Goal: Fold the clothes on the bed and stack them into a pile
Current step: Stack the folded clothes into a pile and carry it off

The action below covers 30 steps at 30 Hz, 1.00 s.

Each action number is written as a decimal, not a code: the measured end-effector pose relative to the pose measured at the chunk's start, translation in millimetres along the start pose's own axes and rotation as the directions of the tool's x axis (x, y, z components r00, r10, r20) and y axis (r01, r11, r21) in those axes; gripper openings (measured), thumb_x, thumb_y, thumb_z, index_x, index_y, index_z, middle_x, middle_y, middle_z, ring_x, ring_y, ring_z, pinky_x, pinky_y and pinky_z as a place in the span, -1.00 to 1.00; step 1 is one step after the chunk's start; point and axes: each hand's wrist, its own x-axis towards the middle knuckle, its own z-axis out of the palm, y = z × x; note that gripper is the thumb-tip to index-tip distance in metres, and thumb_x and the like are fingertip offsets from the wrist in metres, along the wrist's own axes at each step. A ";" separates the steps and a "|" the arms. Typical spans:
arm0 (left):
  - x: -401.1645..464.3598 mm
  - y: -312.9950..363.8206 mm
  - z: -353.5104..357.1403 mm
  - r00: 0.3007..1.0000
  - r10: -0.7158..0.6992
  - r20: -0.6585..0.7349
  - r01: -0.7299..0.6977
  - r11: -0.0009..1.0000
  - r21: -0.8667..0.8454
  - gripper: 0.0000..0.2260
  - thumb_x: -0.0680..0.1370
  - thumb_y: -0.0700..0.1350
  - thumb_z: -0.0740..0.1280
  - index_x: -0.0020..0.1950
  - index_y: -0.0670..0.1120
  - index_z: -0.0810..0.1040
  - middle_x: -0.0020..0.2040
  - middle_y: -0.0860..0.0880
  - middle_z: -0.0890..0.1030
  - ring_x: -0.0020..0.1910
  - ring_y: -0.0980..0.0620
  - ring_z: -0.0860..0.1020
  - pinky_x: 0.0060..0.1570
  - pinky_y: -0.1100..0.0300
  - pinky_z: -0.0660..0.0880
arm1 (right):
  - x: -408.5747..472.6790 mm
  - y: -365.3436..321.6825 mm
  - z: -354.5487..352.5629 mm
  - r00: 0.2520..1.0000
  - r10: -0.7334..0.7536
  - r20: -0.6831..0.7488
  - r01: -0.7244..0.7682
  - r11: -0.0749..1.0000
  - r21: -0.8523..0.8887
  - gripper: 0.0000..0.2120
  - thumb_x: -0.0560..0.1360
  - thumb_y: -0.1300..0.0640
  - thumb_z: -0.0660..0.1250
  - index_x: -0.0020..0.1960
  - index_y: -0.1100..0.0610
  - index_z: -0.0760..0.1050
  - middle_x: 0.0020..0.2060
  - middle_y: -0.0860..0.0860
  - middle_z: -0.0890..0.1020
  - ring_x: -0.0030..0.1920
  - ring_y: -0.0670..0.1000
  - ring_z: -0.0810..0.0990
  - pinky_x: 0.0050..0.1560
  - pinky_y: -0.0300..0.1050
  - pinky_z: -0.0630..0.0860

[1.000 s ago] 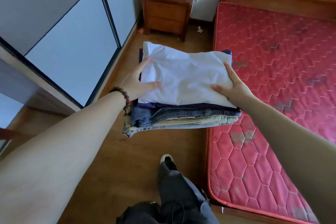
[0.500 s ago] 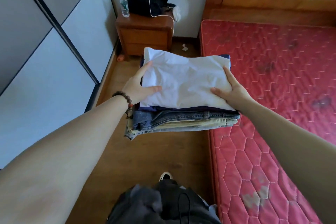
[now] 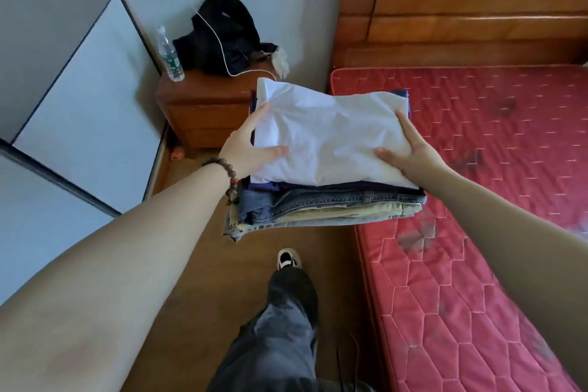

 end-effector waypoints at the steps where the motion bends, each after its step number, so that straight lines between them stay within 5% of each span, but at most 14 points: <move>1: 30.4 -3.5 -1.4 1.000 0.002 0.004 -0.002 1.000 -0.013 -0.10 0.26 0.27 0.51 0.51 0.29 0.15 0.50 0.24 0.22 0.47 0.19 0.16 0.34 0.21 0.18 | 28.1 -5.2 -2.4 1.000 0.005 -0.011 -0.005 1.000 -0.007 -0.14 0.35 -0.24 0.46 0.45 -0.45 -0.01 0.17 -0.13 0.47 -0.04 -0.07 0.57 -0.08 -0.20 0.49; 4: 123.2 -5.0 -7.0 0.999 -0.019 0.042 0.021 0.999 -0.046 -0.15 0.32 0.19 0.55 0.50 0.31 0.16 0.49 0.23 0.24 0.48 0.15 0.18 0.26 0.29 0.27 | 106.3 -21.8 -16.6 0.997 0.043 -0.059 -0.044 0.999 -0.014 -0.14 0.36 -0.23 0.46 0.46 -0.44 0.00 0.14 -0.11 0.47 -0.13 -0.13 0.54 -0.20 -0.28 0.43; 7: 198.9 4.8 -12.1 0.998 -0.005 0.067 0.008 0.999 -0.045 -0.15 0.32 0.20 0.54 0.49 0.34 0.15 0.51 0.21 0.22 0.40 0.24 0.17 -0.02 0.58 0.34 | 167.7 -39.8 -33.4 0.994 0.068 -0.086 -0.069 0.997 -0.015 -0.16 0.36 -0.24 0.46 0.44 -0.46 0.01 0.12 -0.10 0.50 -0.13 -0.13 0.56 -0.19 -0.22 0.49; 10: 256.1 12.6 -13.7 0.995 0.031 0.090 -0.027 0.999 -0.046 -0.15 0.32 0.19 0.52 0.51 0.29 0.16 0.42 0.30 0.24 0.39 0.28 0.17 0.27 0.34 0.23 | 211.8 -50.1 -50.1 0.989 0.089 -0.121 -0.091 0.996 -0.011 -0.18 0.36 -0.22 0.47 0.43 -0.47 0.03 0.10 -0.10 0.55 -0.09 -0.05 0.62 -0.12 -0.13 0.57; 18: 380.1 11.7 -3.9 0.994 0.019 0.109 -0.014 0.999 -0.052 -0.18 0.37 0.13 0.53 0.51 0.29 0.15 0.49 0.26 0.23 0.38 0.29 0.17 0.29 0.28 0.18 | 326.0 -60.2 -82.3 0.988 0.109 -0.108 -0.111 0.994 -0.014 -0.18 0.36 -0.24 0.46 0.42 -0.49 0.02 0.15 -0.09 0.53 -0.08 -0.02 0.64 -0.15 -0.11 0.61; 23: 462.1 8.1 22.7 0.994 0.000 0.107 0.005 0.999 -0.045 -0.18 0.35 0.17 0.53 0.50 0.30 0.15 0.50 0.26 0.23 0.36 0.29 0.18 0.25 0.30 0.19 | 406.2 -47.3 -107.0 0.985 0.130 -0.110 -0.131 0.991 -0.005 -0.18 0.34 -0.25 0.46 0.41 -0.51 0.01 0.15 -0.13 0.49 -0.12 -0.16 0.57 -0.33 -0.37 0.48; 30: 579.1 21.3 83.6 0.983 -0.086 0.161 0.086 0.996 0.007 -0.15 0.27 0.29 0.47 0.47 0.38 0.12 0.46 0.26 0.27 0.26 0.31 0.27 -0.09 0.65 0.20 | 517.4 -2.1 -158.5 0.972 0.210 -0.106 -0.212 0.977 0.000 -0.16 0.33 -0.26 0.46 0.40 -0.53 -0.01 0.22 -0.10 0.49 0.04 0.03 0.57 -0.05 -0.12 0.49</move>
